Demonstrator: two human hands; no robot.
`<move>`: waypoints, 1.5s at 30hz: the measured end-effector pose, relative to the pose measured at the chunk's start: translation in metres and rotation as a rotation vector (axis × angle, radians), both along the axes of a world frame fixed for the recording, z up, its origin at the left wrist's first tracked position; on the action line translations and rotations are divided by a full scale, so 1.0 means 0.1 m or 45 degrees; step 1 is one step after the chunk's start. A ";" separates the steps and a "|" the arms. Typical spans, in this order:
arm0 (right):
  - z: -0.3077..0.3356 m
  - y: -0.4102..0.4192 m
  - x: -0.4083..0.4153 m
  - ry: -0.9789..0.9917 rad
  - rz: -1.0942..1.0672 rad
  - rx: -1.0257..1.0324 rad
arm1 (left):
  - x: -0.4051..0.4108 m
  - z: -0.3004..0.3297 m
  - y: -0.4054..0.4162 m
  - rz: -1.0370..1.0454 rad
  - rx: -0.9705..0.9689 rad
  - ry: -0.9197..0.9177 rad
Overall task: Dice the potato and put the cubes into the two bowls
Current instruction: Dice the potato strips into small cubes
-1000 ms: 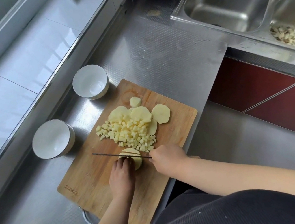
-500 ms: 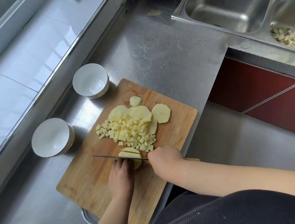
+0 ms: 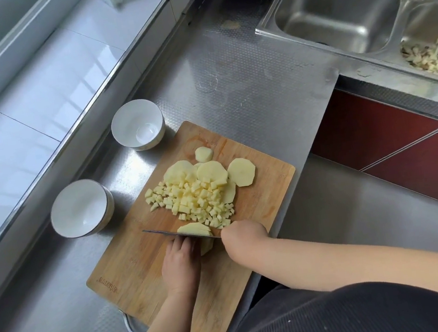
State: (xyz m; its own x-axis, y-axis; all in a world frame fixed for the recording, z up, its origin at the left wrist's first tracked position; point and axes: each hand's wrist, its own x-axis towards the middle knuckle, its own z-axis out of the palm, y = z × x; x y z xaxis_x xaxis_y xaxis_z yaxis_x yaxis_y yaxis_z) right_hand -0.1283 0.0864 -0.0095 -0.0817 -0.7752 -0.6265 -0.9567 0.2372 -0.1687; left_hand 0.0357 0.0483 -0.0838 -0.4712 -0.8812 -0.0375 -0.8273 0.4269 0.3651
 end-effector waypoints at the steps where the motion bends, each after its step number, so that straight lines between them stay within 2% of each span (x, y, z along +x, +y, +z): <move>1: -0.03 0.02 -0.01 -0.016 -0.012 0.004 | 0.00 0.00 0.01 0.002 0.001 -0.005; 9: -0.13 0.01 -0.23 -0.153 -0.153 0.017 | 0.01 -0.02 0.02 -0.001 -0.003 0.033; 19: -0.02 0.16 -0.17 -0.091 0.068 -0.193 | 0.07 -0.06 0.10 0.053 0.054 0.027; 29: 0.15 0.14 -0.09 -0.063 0.099 -0.157 | 0.07 -0.08 0.11 0.077 0.026 0.023; 45: 0.24 0.03 -0.04 -0.021 0.049 0.044 | 0.13 -0.15 0.12 0.040 0.020 0.001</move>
